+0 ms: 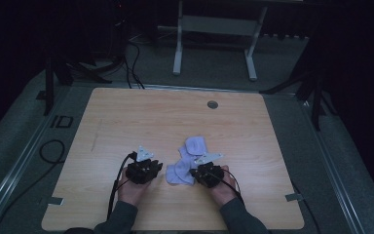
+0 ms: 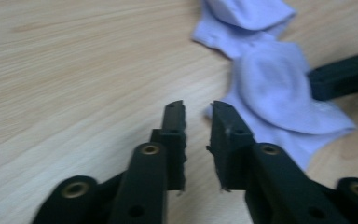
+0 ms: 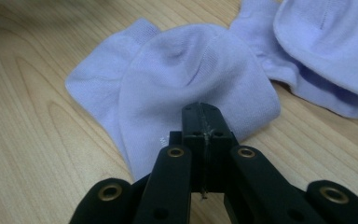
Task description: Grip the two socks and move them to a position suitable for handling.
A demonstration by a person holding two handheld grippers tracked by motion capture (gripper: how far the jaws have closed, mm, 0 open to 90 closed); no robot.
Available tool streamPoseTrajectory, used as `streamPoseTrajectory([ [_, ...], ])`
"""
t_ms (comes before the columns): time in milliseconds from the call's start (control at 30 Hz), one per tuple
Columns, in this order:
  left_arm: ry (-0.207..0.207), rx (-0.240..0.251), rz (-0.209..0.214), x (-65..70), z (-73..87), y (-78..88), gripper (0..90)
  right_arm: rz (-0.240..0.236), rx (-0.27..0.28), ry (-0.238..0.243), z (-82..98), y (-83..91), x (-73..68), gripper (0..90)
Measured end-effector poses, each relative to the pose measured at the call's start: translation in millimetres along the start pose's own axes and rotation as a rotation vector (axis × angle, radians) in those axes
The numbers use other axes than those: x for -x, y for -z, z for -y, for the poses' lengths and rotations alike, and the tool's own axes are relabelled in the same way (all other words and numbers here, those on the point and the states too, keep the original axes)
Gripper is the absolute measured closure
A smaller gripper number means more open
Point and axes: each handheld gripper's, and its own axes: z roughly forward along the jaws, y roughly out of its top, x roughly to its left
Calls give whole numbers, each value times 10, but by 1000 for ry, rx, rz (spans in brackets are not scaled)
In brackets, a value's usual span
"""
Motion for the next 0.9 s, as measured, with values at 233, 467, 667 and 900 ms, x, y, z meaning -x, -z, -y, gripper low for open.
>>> streamPoseTrajectory([
  [233, -46, -23, 43, 127, 12, -86, 897, -10, 0, 17, -18, -19, -11, 899],
  [467, -74, -53, 61, 200, 35, -173, 898, -13, -2, 26, -27, -25, -13, 899],
  [667, -74, -83, 48, 220, 56, -222, 898, -17, -9, 24, -34, -25, -9, 898],
  [900, -77, -80, 37, 237, 65, -221, 900, -24, 23, 10, -138, 76, -17, 871],
])
